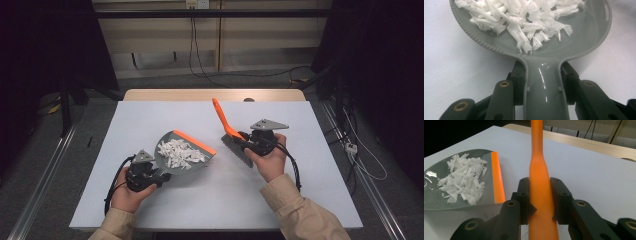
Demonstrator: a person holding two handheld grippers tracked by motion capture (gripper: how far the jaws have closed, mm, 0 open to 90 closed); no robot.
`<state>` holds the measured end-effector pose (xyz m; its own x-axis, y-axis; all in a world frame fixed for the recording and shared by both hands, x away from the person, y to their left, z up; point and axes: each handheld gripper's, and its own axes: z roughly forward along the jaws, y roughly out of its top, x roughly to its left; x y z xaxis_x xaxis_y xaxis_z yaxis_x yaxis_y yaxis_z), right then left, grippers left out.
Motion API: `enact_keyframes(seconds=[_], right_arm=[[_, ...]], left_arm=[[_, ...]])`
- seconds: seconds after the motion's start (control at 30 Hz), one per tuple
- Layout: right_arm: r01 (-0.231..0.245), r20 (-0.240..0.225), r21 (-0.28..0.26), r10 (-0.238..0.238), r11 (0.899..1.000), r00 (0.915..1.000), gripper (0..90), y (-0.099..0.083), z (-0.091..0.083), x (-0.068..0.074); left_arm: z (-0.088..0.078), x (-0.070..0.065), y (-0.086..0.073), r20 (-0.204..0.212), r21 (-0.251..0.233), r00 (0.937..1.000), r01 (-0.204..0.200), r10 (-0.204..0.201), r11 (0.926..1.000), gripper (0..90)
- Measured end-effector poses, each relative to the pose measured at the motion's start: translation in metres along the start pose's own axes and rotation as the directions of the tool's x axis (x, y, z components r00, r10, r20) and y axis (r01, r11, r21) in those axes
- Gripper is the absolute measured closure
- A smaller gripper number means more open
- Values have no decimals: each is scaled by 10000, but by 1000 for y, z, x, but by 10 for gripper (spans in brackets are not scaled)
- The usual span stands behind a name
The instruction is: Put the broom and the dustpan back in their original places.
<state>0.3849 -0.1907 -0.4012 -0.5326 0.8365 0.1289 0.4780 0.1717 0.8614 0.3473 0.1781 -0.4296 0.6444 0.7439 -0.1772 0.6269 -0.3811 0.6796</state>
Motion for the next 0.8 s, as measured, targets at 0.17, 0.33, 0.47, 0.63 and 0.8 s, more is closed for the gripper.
enact_keyframes(seconds=[0.17,0.33,0.47,0.63,0.8], right_arm=[[192,71,-79,-192,9998,9998,714,-1,-5,0],[66,129,-273,-62,9996,9999,715,-4,-14,-5],[-100,260,-427,112,9990,9996,715,-8,-24,-14],[-284,419,-536,306,9982,9987,715,-16,-35,-23],[-332,491,-605,362,9976,9981,715,-25,-41,-28]], left_arm=[[-4,4,0,-92,-140,9996,247,-248,9996,636],[-5,6,0,-153,-73,9994,301,-302,9995,636],[-7,7,0,-207,-103,9990,395,-397,9992,636],[-6,9,1,-363,-166,9982,474,-480,9987,636],[-7,9,2,-492,-205,9971,567,-576,9982,637]])
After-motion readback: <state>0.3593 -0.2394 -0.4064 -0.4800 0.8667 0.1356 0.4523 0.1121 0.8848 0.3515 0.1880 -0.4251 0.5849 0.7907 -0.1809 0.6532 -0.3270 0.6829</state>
